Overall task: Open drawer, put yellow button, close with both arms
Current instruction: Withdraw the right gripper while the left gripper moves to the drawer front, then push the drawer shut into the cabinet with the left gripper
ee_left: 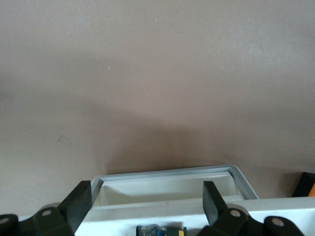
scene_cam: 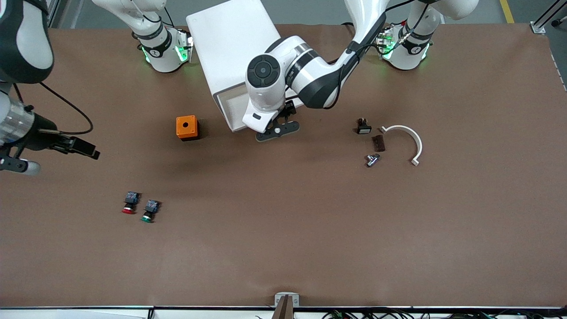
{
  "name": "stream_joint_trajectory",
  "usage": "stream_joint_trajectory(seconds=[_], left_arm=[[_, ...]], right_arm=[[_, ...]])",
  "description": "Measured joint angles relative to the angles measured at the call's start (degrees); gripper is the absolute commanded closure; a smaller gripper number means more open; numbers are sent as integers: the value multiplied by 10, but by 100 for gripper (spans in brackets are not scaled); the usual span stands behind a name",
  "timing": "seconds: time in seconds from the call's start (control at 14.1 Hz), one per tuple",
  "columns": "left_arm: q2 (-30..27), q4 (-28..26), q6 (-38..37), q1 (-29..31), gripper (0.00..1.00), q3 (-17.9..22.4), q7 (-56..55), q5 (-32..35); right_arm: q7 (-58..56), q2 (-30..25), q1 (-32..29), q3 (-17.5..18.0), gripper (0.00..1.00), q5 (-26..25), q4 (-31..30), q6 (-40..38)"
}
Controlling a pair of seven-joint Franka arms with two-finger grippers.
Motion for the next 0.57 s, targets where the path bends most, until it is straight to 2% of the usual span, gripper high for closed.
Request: stream_joint_trajectory(seconds=[0.28,0.57], left_arm=[[1,-4,0,-15,1,-11,-42,-5],[4,-14,0,-21,1,-21,-60,-53]], right_arm=[[-82,-15,-24,0,0,-22,2,-1],[-97,-37,-24,4,0,-46,14,-23]])
